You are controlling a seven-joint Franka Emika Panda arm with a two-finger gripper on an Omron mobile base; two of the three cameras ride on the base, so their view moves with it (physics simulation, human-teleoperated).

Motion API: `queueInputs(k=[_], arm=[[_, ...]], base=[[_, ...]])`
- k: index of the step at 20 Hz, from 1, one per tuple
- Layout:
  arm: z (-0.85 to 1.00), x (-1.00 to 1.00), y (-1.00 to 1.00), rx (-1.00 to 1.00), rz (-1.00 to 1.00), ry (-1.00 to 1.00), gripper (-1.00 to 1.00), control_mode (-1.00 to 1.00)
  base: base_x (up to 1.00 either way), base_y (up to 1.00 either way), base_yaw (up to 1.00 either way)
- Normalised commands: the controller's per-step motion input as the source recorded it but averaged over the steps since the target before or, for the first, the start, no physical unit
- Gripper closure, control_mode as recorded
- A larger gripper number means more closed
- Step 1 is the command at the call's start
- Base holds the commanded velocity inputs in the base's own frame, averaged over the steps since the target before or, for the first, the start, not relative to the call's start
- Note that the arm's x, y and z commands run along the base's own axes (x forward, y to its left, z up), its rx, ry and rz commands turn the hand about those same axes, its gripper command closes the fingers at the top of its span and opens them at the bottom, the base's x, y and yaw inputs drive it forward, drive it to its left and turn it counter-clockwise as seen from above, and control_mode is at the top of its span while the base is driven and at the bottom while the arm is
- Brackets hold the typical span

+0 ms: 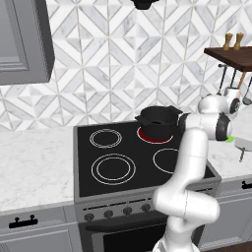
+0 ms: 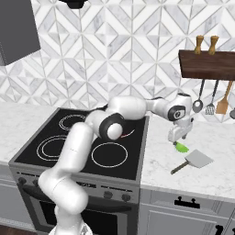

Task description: Put the avocado and lemon wedge in the pot. Retrieve the spatula and lightly stir the vegetables in the pot.

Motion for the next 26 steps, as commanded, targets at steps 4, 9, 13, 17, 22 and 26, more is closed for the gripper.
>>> queueInputs(k=[4,9,13,17,22,26], arm=[[-0.28,0.12,0.00,0.00,0.00,0.00,-1.00,-1.00],[-0.28,0.08,-0.06,0.00,0.00,-0.01,-1.00,-1.00],[-0.25,0.00,-0.22,0.00,0.00,-0.01,-1.00,-1.00],[-0.37,0.00,-0.01,0.00,0.00,-0.04,-1.00,-1.00],[-0.42,0.00,0.00,0.00,0.00,-0.13,-1.00,-1.00],[-0.20,0.03,0.06,0.00,0.00,-0.05,1.00,-1.00]], base=[[0.00,0.00,0.00],[0.00,0.00,0.00],[0.00,0.00,0.00],[0.00,0.00,0.00],[0.00,0.00,0.00],[0.00,0.00,0.00]])
